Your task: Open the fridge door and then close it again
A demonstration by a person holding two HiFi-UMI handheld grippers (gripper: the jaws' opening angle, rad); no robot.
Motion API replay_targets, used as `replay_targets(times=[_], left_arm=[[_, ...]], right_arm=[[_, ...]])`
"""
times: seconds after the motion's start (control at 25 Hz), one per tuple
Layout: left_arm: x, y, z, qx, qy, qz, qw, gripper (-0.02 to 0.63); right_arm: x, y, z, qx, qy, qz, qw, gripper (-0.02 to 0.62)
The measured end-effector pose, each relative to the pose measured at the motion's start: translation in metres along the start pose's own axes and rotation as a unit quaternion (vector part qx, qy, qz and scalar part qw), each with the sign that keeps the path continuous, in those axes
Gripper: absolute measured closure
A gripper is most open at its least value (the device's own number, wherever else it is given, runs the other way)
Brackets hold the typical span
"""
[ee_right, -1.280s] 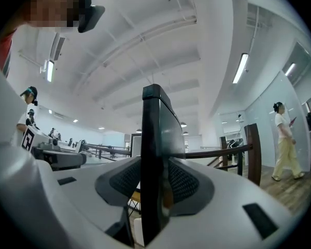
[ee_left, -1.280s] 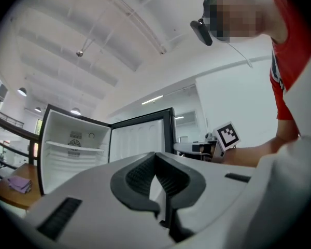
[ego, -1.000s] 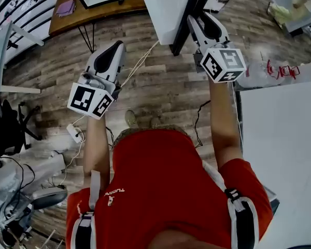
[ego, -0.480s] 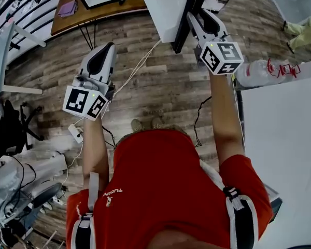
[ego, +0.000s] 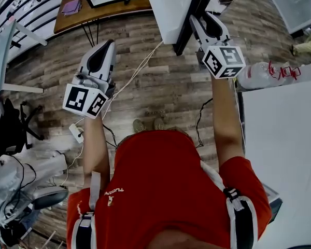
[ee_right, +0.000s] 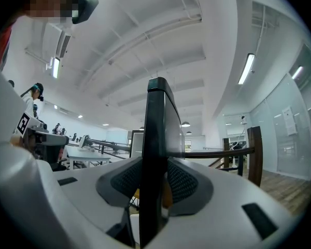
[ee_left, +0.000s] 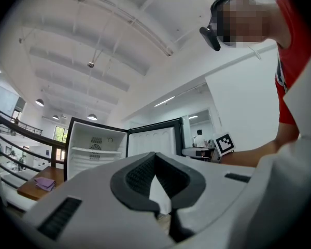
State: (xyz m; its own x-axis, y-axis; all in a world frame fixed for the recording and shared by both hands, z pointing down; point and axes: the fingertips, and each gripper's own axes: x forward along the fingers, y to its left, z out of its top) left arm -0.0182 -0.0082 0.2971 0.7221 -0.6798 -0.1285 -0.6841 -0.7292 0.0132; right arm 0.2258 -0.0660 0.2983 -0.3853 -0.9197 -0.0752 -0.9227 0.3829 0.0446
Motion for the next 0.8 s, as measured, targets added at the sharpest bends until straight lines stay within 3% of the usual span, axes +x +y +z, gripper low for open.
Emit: replay_targets(times=[0.8], left_arm=[[-0.031,0.056,0.004,0.000,-0.007,0.002,1.0000,0.597]], right_arm=[[0.059,0.097,0.001,-0.022,0.001,0.024,0.999,0.403]])
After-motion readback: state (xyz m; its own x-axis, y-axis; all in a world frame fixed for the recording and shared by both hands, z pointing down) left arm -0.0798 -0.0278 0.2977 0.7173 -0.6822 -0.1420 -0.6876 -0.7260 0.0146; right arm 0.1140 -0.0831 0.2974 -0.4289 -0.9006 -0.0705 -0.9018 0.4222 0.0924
